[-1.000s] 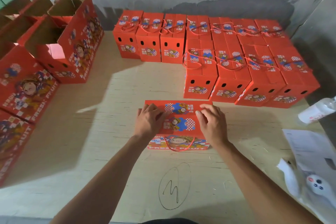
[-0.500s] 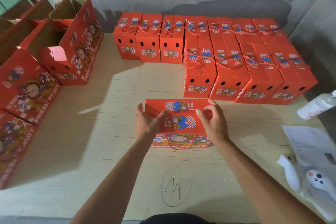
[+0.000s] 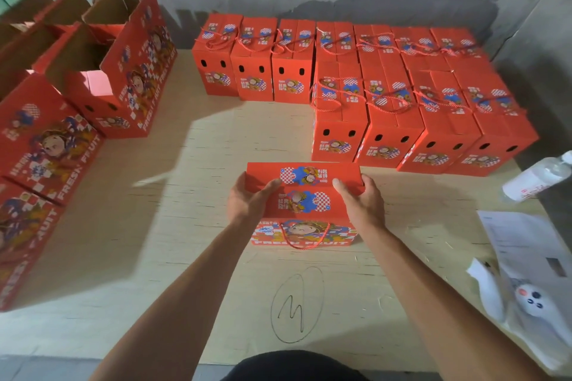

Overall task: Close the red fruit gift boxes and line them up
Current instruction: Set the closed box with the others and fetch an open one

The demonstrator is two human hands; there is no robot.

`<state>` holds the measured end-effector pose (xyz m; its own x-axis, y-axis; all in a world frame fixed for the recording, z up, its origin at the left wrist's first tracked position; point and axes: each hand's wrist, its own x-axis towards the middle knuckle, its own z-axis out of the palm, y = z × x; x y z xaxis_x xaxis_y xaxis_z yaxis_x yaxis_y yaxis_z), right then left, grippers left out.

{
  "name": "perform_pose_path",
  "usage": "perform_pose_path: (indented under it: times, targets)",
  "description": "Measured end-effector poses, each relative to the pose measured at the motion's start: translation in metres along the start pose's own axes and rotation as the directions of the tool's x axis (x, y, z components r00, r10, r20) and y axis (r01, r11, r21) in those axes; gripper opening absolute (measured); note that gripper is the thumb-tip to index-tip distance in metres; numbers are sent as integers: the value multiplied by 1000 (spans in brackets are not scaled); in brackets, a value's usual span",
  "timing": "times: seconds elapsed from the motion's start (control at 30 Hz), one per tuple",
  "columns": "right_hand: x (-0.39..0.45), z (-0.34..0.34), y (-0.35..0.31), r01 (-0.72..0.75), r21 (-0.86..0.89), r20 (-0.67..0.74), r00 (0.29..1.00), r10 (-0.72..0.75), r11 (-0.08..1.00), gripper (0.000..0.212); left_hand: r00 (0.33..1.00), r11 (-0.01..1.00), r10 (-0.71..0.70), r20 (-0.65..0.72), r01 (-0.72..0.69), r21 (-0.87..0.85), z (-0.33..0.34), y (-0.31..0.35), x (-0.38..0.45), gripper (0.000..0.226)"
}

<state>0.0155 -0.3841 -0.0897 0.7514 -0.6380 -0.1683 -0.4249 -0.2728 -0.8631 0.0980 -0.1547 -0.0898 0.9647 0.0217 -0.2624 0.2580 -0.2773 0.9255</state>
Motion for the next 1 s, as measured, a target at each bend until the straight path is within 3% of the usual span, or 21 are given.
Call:
perform_pose_path:
  times: [0.17,0.23,0.3,0.67,0.77,0.87,1.0]
  targets:
    - [-2,-1,2,0,-62,46,999,3,998,58,1000,1000,10,9,-10,-2,-4,0,-5,45]
    - [1,-2,4,-42,-80,48,998,46,996,47,994,991,-110,-6,109,-82,-3,0,-2,23]
    - [5,0,4,-94,-59,44,994,97,994,37,975,966,-222,4,221,-136,-4,2,1,14]
    - [22,12,-8,-276,54,-74,957,280,960,30,923,906,-375,80,384,-179,-3,13,13,28]
    - [22,15,-8,-244,-34,-88,967,240,969,27,910,899,-391,136,409,-155,-8,14,17,28]
    - [19,16,-7,-148,-230,-109,986,126,962,26,914,904,-350,205,387,-183,-15,6,18,22]
    - [16,17,-11,-104,-359,-110,992,69,927,27,942,913,-314,121,335,-235,-13,3,12,14]
